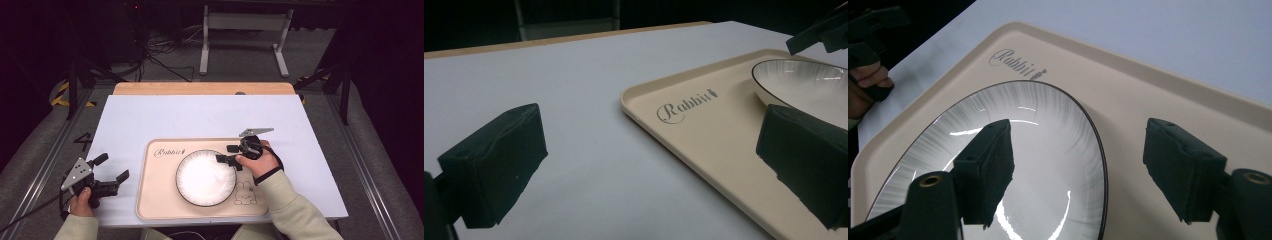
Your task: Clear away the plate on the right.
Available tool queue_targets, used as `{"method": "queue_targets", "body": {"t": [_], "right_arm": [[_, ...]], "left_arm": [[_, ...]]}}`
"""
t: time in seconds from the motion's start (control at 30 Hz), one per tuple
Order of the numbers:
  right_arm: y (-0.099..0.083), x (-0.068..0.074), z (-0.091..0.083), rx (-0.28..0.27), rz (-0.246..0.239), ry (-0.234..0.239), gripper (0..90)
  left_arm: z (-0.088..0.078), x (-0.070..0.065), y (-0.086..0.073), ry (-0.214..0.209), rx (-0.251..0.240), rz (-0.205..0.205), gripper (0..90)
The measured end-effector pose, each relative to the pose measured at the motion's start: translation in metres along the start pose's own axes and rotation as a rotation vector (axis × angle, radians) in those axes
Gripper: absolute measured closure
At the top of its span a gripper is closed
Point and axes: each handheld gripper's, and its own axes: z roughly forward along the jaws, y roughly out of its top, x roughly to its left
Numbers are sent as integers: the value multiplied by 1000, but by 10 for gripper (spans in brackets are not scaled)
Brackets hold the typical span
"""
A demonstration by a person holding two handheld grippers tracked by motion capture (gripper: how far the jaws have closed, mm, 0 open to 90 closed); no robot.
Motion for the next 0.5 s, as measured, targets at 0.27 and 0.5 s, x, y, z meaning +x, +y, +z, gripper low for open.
{"method": "queue_targets", "body": {"t": [0.27, 0.5], "right_arm": [[4, 7, -13, -44, -92, 15, 226], [7, 13, -22, -56, -151, 61, 189]], "left_arm": [[0, 0, 0, 1, 0, -1, 3], [0, 0, 0, 1, 1, 0, 3]]}}
